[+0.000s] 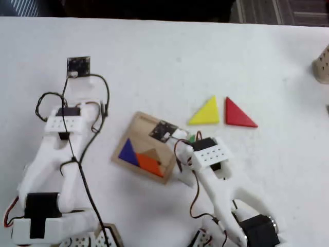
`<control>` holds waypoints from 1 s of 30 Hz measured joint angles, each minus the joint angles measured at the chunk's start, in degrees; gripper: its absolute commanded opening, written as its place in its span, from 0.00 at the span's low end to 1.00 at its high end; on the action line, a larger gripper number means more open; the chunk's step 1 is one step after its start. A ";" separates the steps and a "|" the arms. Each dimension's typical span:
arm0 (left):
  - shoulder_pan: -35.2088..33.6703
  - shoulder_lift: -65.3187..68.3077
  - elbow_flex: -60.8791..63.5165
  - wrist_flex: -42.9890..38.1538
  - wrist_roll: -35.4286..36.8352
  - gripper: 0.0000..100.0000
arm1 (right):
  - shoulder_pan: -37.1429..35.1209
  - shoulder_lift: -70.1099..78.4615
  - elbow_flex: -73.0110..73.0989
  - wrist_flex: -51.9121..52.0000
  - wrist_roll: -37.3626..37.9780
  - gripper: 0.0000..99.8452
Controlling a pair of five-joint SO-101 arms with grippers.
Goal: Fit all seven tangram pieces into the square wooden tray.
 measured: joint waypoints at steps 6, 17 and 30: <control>0.00 0.00 0.00 0.00 0.00 0.15 | 0.00 0.00 0.00 0.00 0.00 0.11; 0.00 0.00 0.00 0.00 0.00 0.15 | -2.73 0.00 -0.97 1.23 -7.21 0.27; 0.00 0.00 0.00 0.00 0.00 0.15 | -4.40 0.79 -1.14 -1.93 -11.87 0.19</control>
